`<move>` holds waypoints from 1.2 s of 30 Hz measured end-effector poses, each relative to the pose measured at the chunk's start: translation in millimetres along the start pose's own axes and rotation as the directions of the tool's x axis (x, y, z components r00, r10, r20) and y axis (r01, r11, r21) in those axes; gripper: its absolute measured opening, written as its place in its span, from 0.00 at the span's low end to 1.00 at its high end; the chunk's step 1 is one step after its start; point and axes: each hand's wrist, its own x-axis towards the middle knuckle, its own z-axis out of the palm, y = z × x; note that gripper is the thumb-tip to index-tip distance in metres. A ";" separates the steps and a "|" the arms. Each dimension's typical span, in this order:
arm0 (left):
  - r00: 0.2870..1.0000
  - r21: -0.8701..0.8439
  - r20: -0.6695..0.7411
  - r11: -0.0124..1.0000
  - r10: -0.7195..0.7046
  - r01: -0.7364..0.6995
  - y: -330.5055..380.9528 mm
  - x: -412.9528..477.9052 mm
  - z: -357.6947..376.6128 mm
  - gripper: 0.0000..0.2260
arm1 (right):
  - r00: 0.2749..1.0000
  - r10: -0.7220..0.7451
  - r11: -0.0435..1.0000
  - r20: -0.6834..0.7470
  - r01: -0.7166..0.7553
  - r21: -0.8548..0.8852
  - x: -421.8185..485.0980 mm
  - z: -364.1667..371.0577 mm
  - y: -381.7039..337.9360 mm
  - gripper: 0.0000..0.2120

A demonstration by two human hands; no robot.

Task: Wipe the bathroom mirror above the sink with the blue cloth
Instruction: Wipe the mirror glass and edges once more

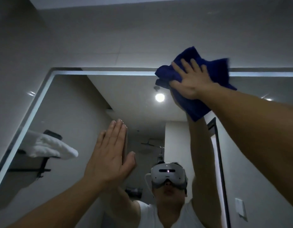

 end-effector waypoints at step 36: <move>0.987 0.071 0.083 0.989 -0.139 0.133 28.7 -90.3 -1.0 0.30 | 0.938 -0.335 0.937 0.087 0.321 0.138 -162.7 56.4 -27.8 0.31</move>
